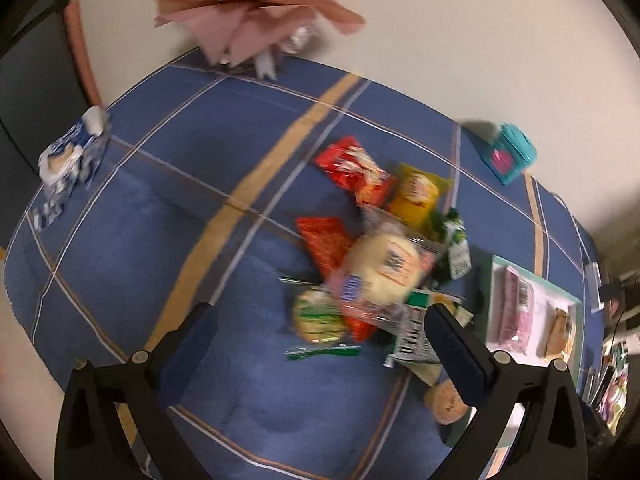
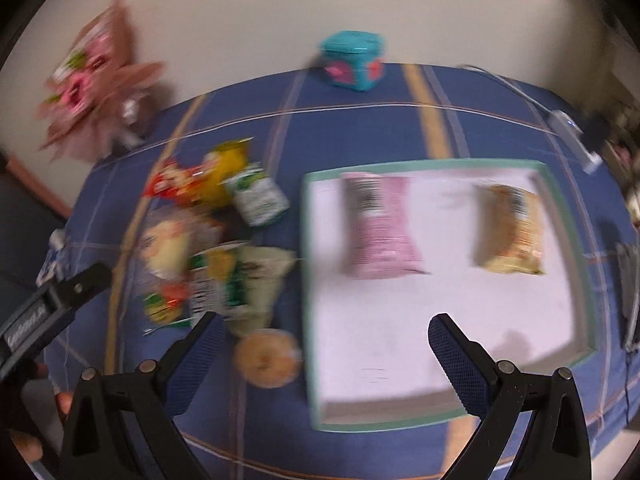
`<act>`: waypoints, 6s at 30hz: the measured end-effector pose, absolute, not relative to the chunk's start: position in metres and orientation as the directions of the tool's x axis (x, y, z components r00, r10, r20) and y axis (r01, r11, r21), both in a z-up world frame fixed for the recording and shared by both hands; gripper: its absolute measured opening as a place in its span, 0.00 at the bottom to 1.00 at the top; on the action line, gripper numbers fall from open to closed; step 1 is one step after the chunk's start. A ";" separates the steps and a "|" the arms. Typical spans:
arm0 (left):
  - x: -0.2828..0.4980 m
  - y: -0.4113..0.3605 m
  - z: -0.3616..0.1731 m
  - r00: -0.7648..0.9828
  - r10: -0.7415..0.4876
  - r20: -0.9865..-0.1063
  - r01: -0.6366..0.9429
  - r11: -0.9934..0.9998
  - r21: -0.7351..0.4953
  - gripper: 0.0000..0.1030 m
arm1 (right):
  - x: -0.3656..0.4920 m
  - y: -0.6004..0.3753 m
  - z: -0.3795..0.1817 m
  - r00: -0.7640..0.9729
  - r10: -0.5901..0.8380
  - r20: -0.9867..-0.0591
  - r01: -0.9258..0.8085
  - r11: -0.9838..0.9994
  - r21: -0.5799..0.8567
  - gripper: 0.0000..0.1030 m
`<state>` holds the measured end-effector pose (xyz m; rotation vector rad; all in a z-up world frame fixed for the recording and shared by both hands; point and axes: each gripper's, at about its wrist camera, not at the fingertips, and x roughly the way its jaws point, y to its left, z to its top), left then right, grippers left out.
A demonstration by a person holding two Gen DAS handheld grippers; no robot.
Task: Organize snacks
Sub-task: 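Move the right tool to the orange jelly cup while the left tool reaches the green biscuit, then grasp the jelly cup with the right tool while the left tool grasps the green biscuit, then carry both items over the tray and open both tools to release them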
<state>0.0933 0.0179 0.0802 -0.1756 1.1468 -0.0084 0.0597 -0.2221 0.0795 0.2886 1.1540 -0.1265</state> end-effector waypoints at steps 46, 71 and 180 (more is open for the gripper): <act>0.147 0.016 -0.007 0.169 -0.100 -0.980 -0.070 0.991 -0.113 0.99 | 0.084 -0.160 0.021 0.235 0.176 -0.956 0.083 0.976 0.201 0.64; 0.152 0.044 -0.015 0.132 0.025 -0.991 -0.075 0.997 0.015 0.93 | 0.092 -0.140 -0.010 0.168 0.172 -0.971 0.051 0.982 0.183 0.64; 0.025 -0.229 0.031 0.169 -0.244 -0.955 0.527 0.841 -0.121 0.50 | -0.012 -0.428 0.001 0.173 -0.098 -0.980 0.654 0.756 0.040 0.39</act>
